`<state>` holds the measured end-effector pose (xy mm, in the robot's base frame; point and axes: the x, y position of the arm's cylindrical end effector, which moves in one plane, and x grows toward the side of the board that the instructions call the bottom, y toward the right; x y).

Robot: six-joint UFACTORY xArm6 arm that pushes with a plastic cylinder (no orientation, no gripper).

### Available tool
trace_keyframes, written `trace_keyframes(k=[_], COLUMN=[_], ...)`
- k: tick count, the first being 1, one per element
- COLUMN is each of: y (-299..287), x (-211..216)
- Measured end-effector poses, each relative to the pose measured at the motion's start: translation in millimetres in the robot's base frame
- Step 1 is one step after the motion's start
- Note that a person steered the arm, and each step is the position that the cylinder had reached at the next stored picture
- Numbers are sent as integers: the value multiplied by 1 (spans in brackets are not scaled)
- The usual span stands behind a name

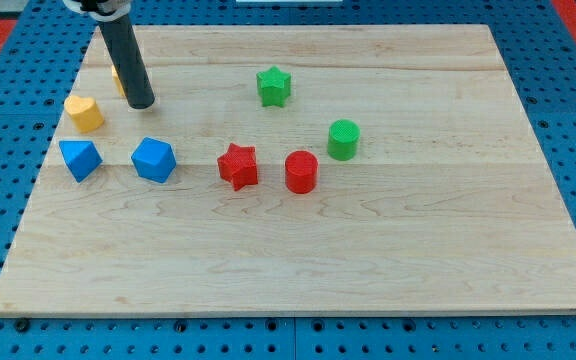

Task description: Push the blue triangle a bit down

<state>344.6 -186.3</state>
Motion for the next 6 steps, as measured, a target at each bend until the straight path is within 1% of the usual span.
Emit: trace_keyframes(k=[4, 6], y=[16, 1], x=[0, 71])
